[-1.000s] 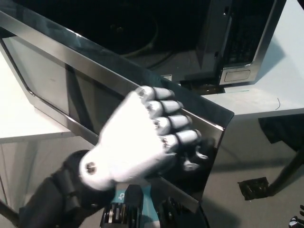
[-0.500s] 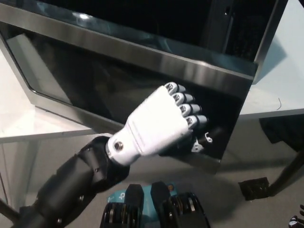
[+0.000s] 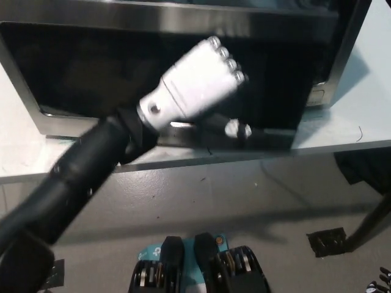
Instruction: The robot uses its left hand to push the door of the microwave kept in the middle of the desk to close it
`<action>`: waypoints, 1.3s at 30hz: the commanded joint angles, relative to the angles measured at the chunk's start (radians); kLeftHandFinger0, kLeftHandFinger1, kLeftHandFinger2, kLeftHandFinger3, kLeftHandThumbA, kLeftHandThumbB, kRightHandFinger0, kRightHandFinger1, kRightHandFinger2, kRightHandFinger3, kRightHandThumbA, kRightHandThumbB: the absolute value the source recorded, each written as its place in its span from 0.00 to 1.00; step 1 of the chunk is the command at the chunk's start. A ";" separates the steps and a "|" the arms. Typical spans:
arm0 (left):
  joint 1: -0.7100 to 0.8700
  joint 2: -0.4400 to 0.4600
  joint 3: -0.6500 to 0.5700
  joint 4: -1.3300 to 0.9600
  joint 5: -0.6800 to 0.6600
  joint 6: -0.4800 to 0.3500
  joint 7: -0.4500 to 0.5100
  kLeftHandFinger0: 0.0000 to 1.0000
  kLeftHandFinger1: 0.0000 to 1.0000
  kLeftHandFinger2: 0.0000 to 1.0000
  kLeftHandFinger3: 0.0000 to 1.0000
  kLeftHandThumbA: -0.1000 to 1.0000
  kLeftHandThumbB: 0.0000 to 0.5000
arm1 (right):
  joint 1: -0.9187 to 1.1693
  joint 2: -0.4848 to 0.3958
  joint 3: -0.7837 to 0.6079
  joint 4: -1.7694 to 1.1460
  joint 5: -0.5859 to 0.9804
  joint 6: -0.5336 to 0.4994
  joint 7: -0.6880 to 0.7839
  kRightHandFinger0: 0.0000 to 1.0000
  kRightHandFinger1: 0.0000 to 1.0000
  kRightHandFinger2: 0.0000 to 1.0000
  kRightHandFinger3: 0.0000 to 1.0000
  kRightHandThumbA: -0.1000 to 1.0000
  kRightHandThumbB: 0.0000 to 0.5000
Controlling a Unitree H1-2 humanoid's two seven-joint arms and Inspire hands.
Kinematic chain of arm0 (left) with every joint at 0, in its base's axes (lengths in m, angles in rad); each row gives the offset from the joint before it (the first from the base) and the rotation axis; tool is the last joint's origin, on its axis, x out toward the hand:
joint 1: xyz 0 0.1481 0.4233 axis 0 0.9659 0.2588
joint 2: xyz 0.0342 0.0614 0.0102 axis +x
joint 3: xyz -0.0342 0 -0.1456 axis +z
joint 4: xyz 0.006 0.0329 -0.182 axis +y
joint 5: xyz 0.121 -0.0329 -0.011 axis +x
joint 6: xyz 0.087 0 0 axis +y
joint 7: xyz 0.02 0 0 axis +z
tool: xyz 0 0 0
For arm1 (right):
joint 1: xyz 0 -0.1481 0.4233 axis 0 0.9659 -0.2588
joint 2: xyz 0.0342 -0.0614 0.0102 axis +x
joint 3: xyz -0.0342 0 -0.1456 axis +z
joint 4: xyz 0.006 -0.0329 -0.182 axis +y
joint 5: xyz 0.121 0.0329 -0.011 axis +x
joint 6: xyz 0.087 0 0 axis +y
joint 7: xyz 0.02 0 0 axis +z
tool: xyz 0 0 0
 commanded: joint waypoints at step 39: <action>0.142 0.129 0.176 -0.397 -0.088 0.193 0.014 0.00 0.00 0.00 0.00 1.00 1.00 | 0.033 -0.011 0.002 -0.014 -0.003 -0.029 -0.021 0.80 0.92 0.99 0.99 0.14 0.00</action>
